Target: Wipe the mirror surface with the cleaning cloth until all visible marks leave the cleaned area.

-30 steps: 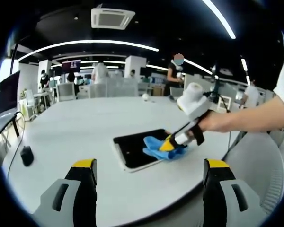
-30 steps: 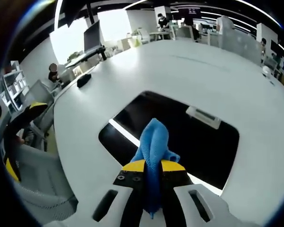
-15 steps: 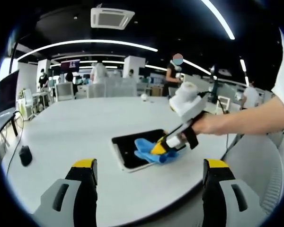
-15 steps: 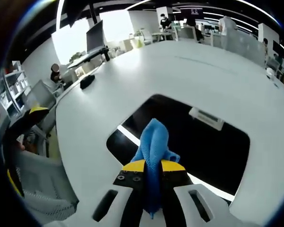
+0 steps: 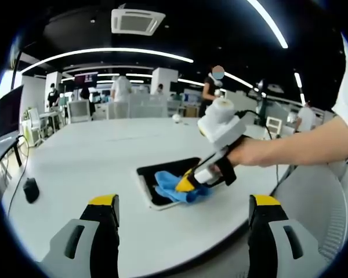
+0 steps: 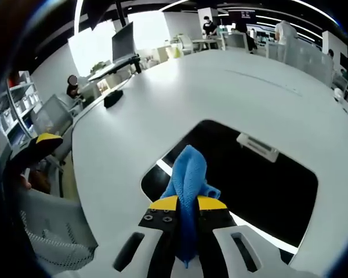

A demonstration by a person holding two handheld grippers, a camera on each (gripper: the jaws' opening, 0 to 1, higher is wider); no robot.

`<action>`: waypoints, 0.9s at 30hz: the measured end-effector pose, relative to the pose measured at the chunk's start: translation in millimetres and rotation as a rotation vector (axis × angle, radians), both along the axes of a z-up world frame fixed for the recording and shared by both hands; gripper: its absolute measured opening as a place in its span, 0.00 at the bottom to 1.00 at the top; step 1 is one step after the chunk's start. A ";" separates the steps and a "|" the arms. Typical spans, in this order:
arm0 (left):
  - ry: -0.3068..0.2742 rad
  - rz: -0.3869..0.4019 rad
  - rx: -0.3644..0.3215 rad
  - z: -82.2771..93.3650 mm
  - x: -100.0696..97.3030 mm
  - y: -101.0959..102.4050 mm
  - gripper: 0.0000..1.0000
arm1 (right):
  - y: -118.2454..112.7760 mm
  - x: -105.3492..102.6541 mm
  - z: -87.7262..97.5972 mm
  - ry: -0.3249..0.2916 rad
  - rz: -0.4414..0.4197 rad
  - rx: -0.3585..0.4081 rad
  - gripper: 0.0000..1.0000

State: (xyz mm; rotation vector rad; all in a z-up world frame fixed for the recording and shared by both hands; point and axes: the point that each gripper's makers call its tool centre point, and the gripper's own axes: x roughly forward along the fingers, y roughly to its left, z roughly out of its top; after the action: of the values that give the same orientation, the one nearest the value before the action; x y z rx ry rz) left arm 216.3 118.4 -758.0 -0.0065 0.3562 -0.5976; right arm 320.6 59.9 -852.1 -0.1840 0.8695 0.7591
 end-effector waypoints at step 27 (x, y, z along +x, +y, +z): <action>0.027 -0.025 0.029 -4.0 -2.6 -2.1 0.92 | 42.7 -7.4 1.0 0.008 0.053 0.044 0.05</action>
State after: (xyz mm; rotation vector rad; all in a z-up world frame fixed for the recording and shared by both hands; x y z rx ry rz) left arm 213.7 116.3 -762.0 0.0178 0.3916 -0.6176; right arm 313.2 102.6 -851.1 -0.1663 0.8575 0.8284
